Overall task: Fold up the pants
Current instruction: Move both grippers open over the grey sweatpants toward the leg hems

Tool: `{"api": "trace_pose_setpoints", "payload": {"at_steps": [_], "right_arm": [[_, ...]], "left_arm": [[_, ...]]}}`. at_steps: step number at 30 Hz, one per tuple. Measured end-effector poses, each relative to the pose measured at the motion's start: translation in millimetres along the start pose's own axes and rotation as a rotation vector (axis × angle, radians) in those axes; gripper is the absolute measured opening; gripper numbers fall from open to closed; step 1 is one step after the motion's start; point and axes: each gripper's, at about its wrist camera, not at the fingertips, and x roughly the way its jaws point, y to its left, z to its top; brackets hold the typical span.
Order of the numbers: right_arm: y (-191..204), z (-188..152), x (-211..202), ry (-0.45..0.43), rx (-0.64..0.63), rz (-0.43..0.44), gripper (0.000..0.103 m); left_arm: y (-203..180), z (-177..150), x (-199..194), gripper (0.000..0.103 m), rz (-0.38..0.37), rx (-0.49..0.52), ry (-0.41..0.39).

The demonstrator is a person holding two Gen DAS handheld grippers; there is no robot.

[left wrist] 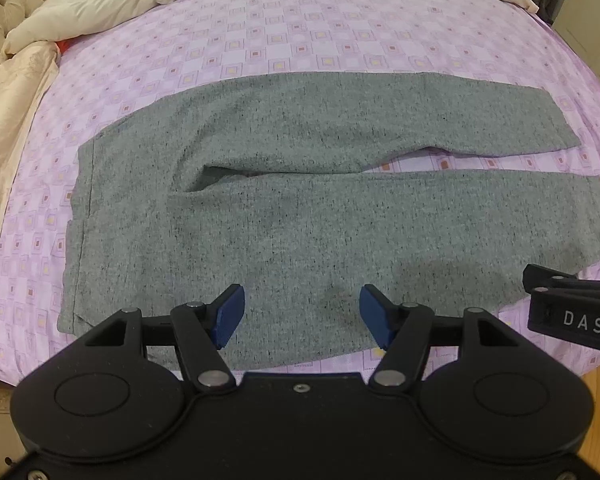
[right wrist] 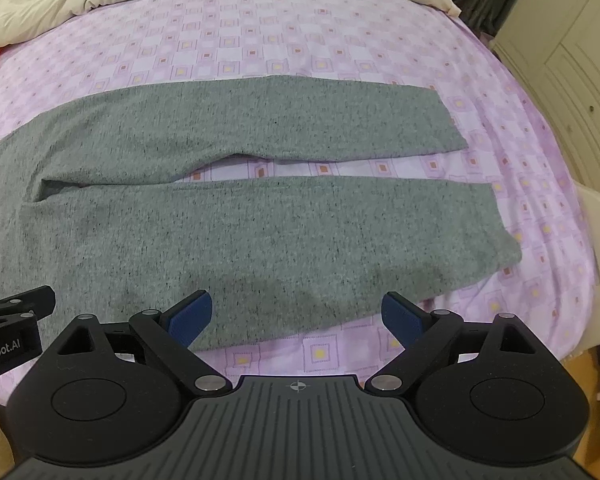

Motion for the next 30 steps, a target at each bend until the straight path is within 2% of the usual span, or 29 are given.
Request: {"api": "trace_pose_setpoints", "payload": {"at_steps": [18,30], "right_arm": [[10,-2,20,0.159,0.003,-0.008,0.092],[25,2,33,0.215,-0.019,-0.017,0.092]], "left_arm": [[2,-3,18,0.067,-0.021,0.008,0.095],[12,-2,34,0.067,-0.030,0.003,0.144]]}}
